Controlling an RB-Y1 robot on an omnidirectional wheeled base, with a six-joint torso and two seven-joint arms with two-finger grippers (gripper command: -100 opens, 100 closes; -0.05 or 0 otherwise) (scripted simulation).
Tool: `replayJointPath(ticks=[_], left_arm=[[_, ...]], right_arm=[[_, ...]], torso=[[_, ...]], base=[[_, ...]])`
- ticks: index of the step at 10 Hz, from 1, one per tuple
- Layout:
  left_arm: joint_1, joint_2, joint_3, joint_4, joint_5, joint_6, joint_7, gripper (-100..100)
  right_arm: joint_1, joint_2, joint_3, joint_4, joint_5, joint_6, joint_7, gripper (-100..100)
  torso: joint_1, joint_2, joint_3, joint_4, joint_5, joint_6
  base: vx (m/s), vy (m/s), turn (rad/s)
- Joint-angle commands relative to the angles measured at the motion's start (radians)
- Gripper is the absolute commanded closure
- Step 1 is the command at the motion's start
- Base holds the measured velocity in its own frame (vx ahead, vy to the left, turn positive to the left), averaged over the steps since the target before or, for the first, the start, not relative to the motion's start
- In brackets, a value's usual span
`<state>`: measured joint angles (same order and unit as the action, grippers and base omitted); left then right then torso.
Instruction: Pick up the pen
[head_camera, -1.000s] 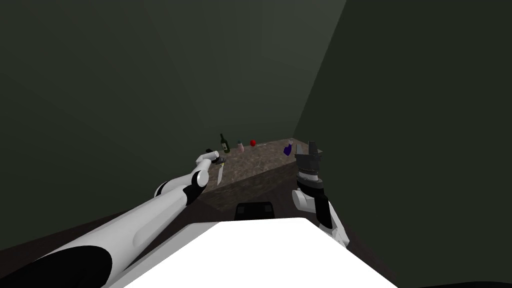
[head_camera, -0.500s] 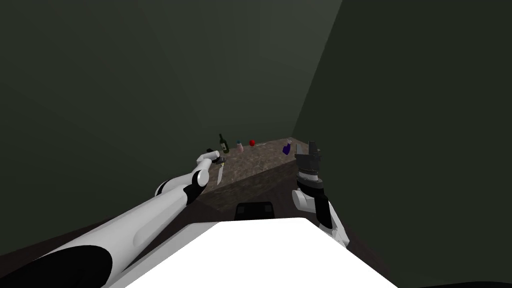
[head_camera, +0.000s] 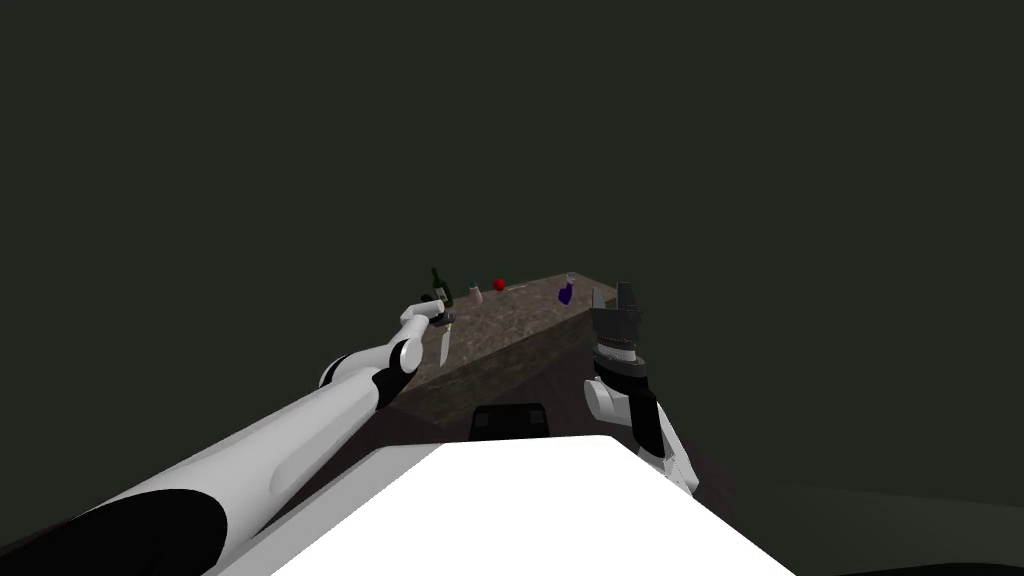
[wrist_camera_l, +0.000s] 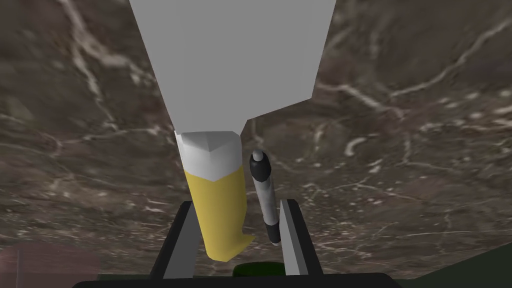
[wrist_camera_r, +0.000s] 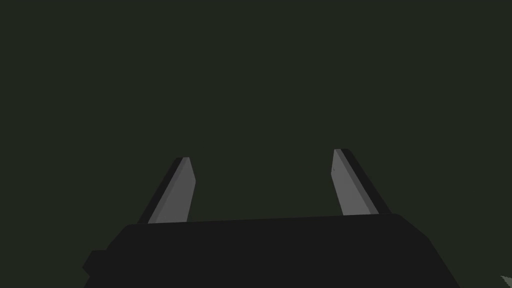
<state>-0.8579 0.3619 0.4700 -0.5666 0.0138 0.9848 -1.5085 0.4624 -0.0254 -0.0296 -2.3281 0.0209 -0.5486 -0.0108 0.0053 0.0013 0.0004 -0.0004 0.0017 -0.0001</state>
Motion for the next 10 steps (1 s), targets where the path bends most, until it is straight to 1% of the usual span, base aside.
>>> replayJointPath(ticks=[1, 2, 3, 4, 5, 6, 7, 8, 9, 10], left_arm=[[-0.015, -0.001, -0.012, 0.019, -0.007, -0.004, 0.032, 100], [-0.023, -0.007, -0.030, 0.021, -0.016, -0.001, 0.069, 100], [-0.032, -0.013, -0.047, 0.023, -0.025, 0.002, 0.097, 100], [-0.032, -0.013, -0.047, 0.023, -0.025, 0.002, 0.107, 100], [-0.040, -0.018, -0.065, 0.025, -0.035, 0.005, 0.144, 100], [-0.049, -0.024, -0.083, 0.027, -0.044, 0.008, 0.170, 100], [-0.049, -0.024, -0.083, 0.027, -0.044, 0.008, 0.182, 100], [-0.057, -0.030, -0.101, 0.029, -0.053, 0.011, 0.219, 100], [-0.051, -0.028, -0.092, 0.021, -0.049, 0.013, 0.196, 100], [-0.052, -0.029, -0.094, 0.022, -0.050, 0.013, 0.202, 0]], right_arm=[[0.000, 0.000, 0.000, 0.000, 0.000, 0.000, 0.000, 0], [0.000, 0.000, 0.000, 0.000, 0.000, 0.000, 0.000, 0], [0.000, 0.000, 0.000, 0.000, 0.000, 0.000, 0.000, 0], [0.000, 0.000, 0.000, 0.000, 0.000, 0.000, 0.000, 0], [0.000, 0.000, 0.000, 0.000, 0.000, 0.000, 0.000, 0], [0.000, 0.000, 0.000, 0.000, 0.000, 0.000, 0.000, 0], [0.000, 0.000, 0.000, 0.000, 0.000, 0.000, 0.000, 0], [0.000, 0.000, 0.000, 0.000, 0.000, 0.000, 0.000, 0], [0.000, 0.000, 0.000, 0.000, 0.000, 0.000, 0.000, 0], [0.000, 0.000, 0.000, 0.000, 0.000, 0.000, 0.000, 0]], torso=[[0.000, 0.000, 0.000, 0.000, 0.000, 0.000], [0.001, 0.000, 0.000, 0.000, 0.000, -0.002], [0.004, 0.001, 0.001, 0.000, 0.000, -0.003], [0.006, 0.002, 0.001, 0.000, 0.001, -0.002], [0.005, 0.002, 0.001, 0.000, 0.001, -0.004], [0.004, 0.001, 0.001, 0.000, 0.001, -0.003], [0.006, 0.003, 0.001, 0.000, 0.001, -0.003], [0.006, 0.002, 0.001, 0.000, 0.001, -0.004], [0.004, 0.002, 0.001, 0.000, 0.001, -0.003], [0.002, 0.001, 0.001, 0.000, 0.000, -0.004]], base=[[-0.036, 0.063, -0.085], [-0.054, 0.106, -0.060], [-0.072, 0.133, -0.123], [-0.048, 0.094, -0.050], [-0.042, 0.075, -0.066], [-0.077, 0.123, -0.113], [-0.051, 0.111, -0.052], [-0.062, 0.074, -0.087], [-0.032, 0.039, -0.029], [-0.005, 0.007, 0.005]])
